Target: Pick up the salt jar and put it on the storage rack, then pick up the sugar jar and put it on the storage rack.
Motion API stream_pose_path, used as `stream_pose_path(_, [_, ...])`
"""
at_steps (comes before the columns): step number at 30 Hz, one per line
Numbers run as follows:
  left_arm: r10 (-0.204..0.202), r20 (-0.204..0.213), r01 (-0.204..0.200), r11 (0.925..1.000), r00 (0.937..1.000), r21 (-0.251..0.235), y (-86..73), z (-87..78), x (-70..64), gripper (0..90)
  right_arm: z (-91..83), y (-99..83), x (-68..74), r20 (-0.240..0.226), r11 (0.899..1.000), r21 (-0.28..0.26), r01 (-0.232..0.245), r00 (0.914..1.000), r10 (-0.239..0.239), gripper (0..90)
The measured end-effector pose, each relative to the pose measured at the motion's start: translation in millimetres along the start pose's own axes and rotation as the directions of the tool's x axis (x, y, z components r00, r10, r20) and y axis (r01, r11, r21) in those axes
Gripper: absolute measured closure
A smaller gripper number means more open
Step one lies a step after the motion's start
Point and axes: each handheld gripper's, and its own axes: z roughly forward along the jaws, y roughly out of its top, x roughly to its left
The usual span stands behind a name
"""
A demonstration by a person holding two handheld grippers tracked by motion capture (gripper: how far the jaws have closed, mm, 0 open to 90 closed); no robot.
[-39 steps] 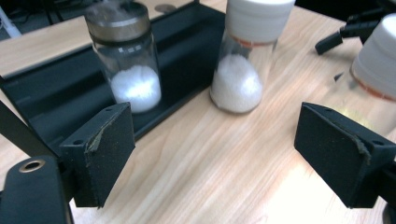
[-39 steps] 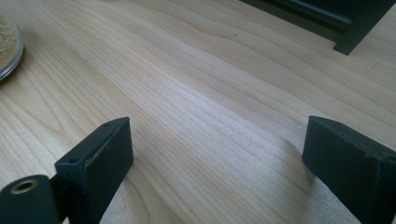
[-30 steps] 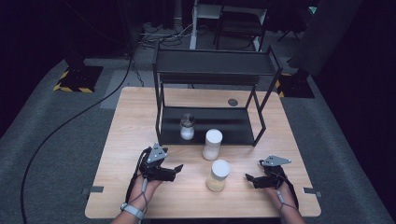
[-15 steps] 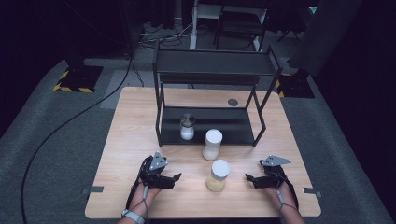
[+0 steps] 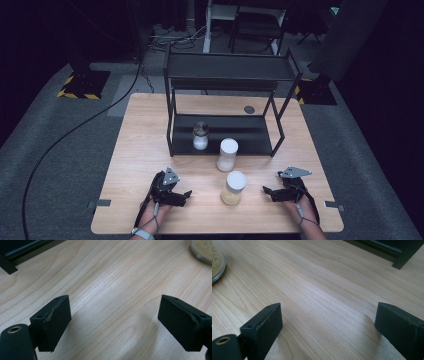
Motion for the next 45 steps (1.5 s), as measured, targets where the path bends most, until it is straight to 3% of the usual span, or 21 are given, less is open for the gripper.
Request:
stream_pose_path(5, [0.018,0.001,-0.018,0.9998,0.9998,0.011,2.1,0.9,-1.1,8.2,0.0,0.0,0.0,0.0,1.0,0.0,0.0,1.0,0.0,7.2])
stream_pose_path(27, [0.013,-0.004,-0.013,0.9998,0.9999,0.012,1.7,0.6,-2.5,7.8,-1.1,3.7,0.9,0.005,1.0,0.013,-0.009,0.9999,0.009,6.2])
stream_pose_path(33, [0.013,-0.003,-0.013,0.9998,0.9999,0.012,1.7,0.6,-2.5,7.8,-7.9,5.1,-0.6,-0.014,0.999,-0.033,-0.028,0.9995,0.027,6.2])
stream_pose_path(45, [0.013,-0.004,-0.013,0.9998,0.9999,0.012,1.7,0.6,-2.5,7.8,-21.8,22.7,7.1,-0.023,0.992,-0.129,0.002,0.9997,-0.005,6.3])
